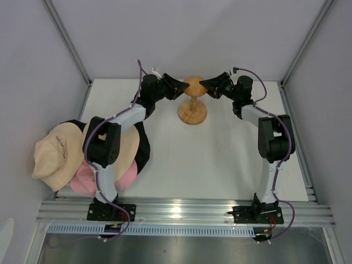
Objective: Stack the hats
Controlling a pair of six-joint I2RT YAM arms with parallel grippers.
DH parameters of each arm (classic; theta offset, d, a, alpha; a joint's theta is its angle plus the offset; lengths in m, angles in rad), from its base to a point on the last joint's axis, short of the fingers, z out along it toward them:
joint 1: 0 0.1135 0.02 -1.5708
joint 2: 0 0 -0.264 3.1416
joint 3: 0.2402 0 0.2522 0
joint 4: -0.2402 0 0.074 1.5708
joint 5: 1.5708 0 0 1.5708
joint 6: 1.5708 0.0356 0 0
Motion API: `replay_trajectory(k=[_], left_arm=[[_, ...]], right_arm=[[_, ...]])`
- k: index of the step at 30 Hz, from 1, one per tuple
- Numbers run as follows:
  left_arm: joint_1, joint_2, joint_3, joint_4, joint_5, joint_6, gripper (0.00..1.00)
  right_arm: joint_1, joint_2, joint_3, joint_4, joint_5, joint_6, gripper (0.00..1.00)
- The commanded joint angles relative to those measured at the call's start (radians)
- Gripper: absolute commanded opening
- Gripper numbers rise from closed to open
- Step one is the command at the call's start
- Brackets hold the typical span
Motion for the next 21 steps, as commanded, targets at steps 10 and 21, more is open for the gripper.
replay_trajectory(k=[10,21], left_arm=[[-0.074,-0.369,-0.284,0.033,0.064,0.160,0.18],[-0.179,-0.677,-0.498,-0.212,-0.067,0.161,0.16]], right_arm=[[0.138,-0.339,-0.306,-0.032,0.017,-0.111,0.21],[0.276,-0.664,-0.505,-0.272,0.151,-0.194,0.19]])
